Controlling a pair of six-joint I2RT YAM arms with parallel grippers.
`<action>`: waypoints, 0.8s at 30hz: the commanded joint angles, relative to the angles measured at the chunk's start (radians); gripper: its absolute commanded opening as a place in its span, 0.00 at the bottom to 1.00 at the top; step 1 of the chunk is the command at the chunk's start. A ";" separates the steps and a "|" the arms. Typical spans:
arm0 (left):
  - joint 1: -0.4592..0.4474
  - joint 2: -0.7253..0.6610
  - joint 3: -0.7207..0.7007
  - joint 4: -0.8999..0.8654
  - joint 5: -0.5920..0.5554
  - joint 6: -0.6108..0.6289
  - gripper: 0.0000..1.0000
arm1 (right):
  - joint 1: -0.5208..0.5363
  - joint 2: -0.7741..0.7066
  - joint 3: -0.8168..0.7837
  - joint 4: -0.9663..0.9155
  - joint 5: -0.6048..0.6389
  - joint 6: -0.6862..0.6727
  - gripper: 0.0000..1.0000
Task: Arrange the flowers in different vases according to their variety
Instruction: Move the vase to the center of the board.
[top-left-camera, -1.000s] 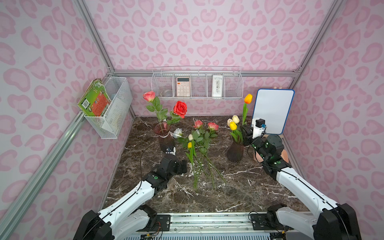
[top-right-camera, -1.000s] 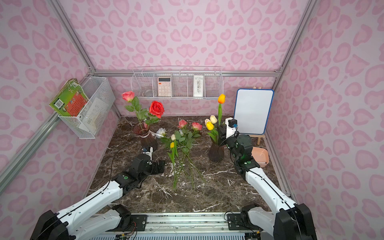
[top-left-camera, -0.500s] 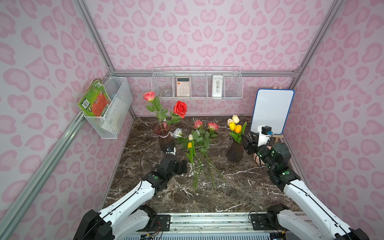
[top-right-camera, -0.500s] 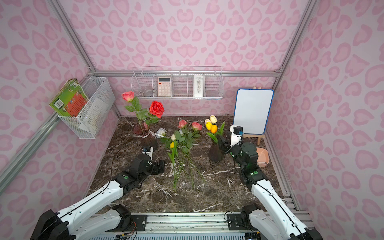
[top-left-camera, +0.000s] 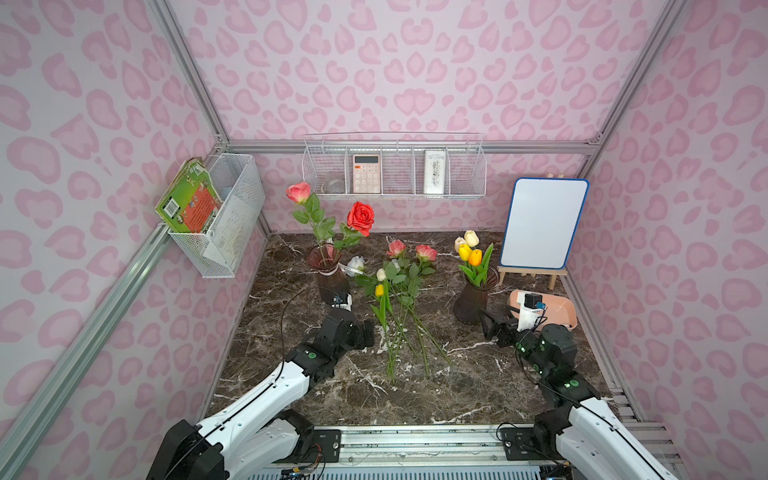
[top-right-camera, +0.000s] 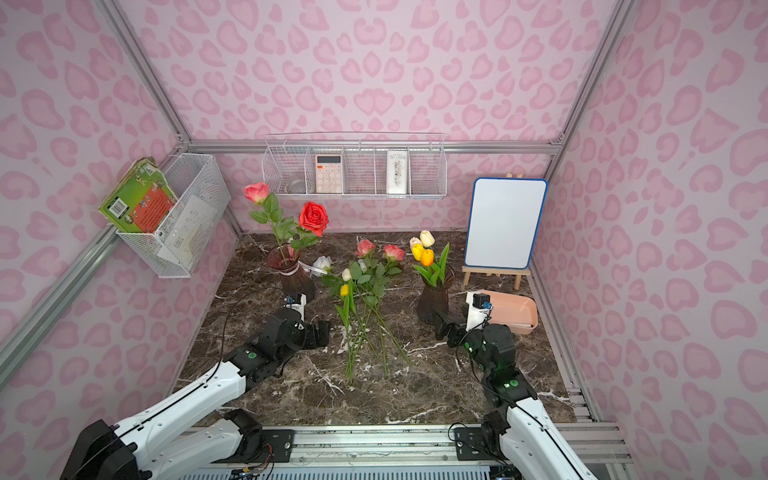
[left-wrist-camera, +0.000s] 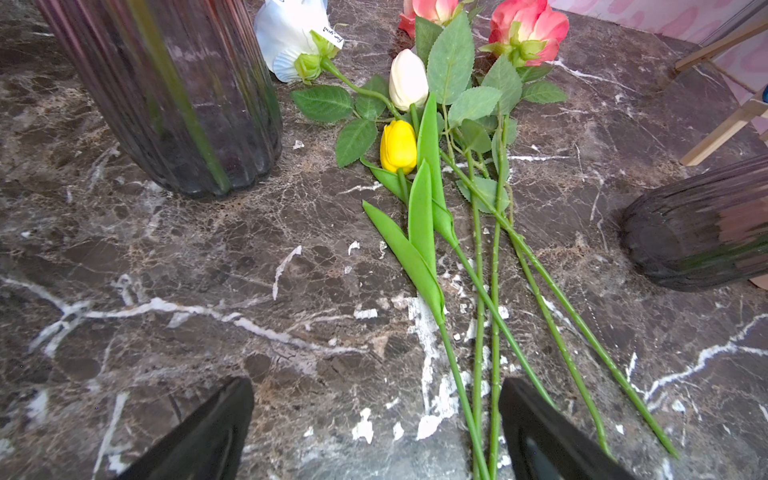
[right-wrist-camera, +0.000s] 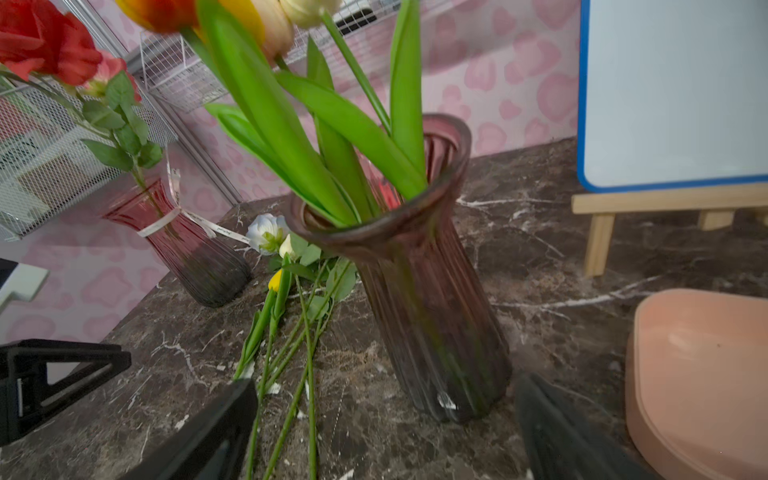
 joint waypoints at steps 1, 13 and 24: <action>0.001 -0.006 -0.003 0.019 0.003 0.005 0.97 | -0.002 0.045 -0.053 0.148 -0.018 0.067 0.97; 0.001 -0.036 -0.011 0.008 -0.017 0.005 0.96 | -0.008 0.463 -0.099 0.556 -0.013 0.106 0.87; 0.001 -0.052 -0.015 0.002 -0.033 0.005 0.97 | -0.008 0.861 0.018 0.774 -0.029 0.128 0.74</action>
